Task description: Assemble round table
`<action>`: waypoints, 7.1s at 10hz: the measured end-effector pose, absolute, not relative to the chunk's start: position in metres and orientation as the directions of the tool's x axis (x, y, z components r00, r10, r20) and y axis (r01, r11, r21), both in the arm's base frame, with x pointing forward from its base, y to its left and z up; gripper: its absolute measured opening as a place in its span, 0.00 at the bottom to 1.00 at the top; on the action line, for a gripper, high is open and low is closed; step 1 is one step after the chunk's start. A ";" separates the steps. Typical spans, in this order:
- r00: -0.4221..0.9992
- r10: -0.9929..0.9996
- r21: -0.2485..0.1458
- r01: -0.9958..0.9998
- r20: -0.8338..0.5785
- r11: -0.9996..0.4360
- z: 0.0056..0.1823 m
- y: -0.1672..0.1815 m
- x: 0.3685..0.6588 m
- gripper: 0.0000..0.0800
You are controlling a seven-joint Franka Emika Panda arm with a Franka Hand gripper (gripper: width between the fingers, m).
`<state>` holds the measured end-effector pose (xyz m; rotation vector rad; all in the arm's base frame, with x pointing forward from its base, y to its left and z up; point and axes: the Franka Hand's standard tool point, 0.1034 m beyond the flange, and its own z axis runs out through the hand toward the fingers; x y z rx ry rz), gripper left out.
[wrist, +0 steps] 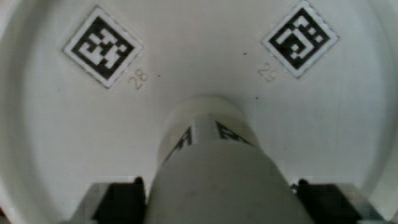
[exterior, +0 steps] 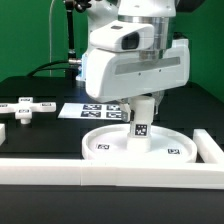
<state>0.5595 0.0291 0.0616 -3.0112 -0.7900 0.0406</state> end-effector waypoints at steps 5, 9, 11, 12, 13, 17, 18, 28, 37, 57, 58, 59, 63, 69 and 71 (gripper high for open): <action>0.993 0.113 -0.047 0.112 -0.025 -0.993 0.061 0.036 0.559 0.51; 0.982 -0.186 -0.062 -0.188 -0.033 -0.980 0.061 0.038 0.559 0.51; 0.920 -0.389 -0.074 -0.391 -0.036 -0.917 0.061 0.038 0.559 0.51; 0.874 -0.484 -0.080 -0.486 -0.047 -0.870 0.061 0.038 0.559 0.51; 0.829 -0.556 -0.085 -0.559 -0.058 -0.825 0.061 0.038 0.559 0.51; 0.600 -0.794 -0.078 -0.800 -0.098 -0.594 0.061 0.040 0.559 0.51; 0.556 -0.825 -0.076 -0.831 -0.105 -0.551 0.061 0.041 0.559 0.51; -0.269 -0.930 -0.038 -0.957 -0.252 0.287 0.062 0.040 0.566 0.51; 0.027 -0.972 -0.085 -0.996 -0.232 -0.007 0.065 0.051 0.572 0.81; 0.943 0.327 -0.086 0.331 0.058 -0.940 0.068 0.048 0.572 0.81; 0.922 0.381 -0.082 0.386 0.063 -0.919 0.068 0.047 0.572 0.81; 0.891 0.450 -0.073 0.454 0.067 -0.888 0.068 0.047 0.572 0.81; 0.633 0.773 0.000 0.774 0.044 -0.633 0.068 0.054 0.571 0.81; 0.211 0.977 0.022 0.977 -0.016 -0.211 0.064 0.050 0.569 0.81; 0.122 0.992 0.020 0.992 -0.020 -0.122 0.064 0.046 0.569 0.81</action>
Offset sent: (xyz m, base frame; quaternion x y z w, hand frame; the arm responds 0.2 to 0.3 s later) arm 0.0000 0.0000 0.0000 0.0000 0.0000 0.1938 0.9810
